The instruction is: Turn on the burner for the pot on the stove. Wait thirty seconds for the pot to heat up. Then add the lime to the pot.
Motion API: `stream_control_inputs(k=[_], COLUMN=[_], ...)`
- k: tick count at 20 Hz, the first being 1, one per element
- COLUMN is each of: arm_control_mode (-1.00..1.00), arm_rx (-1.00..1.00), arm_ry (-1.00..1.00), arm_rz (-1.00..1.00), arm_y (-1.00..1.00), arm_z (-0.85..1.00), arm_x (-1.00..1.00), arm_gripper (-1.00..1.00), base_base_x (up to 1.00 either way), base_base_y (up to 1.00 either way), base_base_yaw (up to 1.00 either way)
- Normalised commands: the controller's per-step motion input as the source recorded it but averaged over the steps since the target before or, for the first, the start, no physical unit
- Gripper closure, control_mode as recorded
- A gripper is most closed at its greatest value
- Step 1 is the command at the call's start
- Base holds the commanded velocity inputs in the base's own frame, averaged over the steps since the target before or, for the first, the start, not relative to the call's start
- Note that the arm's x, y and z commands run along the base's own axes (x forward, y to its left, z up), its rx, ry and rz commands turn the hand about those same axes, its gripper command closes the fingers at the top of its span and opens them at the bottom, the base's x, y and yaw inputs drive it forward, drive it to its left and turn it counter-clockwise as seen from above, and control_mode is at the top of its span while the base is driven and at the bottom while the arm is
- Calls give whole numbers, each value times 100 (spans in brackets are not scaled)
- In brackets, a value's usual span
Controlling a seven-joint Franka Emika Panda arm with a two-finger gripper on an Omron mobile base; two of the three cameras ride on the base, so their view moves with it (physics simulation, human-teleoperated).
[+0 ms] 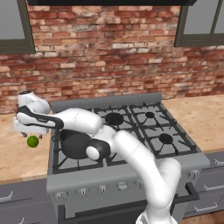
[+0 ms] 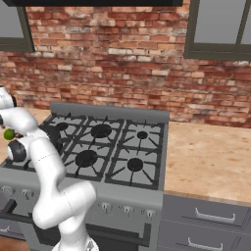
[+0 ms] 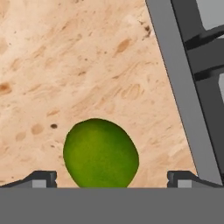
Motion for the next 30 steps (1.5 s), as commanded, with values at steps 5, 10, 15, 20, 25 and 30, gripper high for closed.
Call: stream_control_inputs(k=[5, 10, 15, 20, 25, 30], arm_control_mode=[-100, -100, -100, -100, -100, -100], arm_rx=[0, 0, 0, 0, 0, 0], arm_ry=[1, 4, 5, 0, -3, -3], arm_rz=[-13, -12, -12, -4, 0, 0], arm_y=[0, 0, 0, -7, -4, -26], arm_z=[-8, -18, -28, -24, -10, -25], arm_x=[-8, -23, -15, 0, 3, 0], arm_gripper=[-100, -100, -100, -100, -100, -100], base_base_x=[0, 0, 0, 0, 0, 0], base_base_y=[0, 0, 0, 0, 0, 0], base_base_yaw=[0, 0, 0, 0, 0, 0])
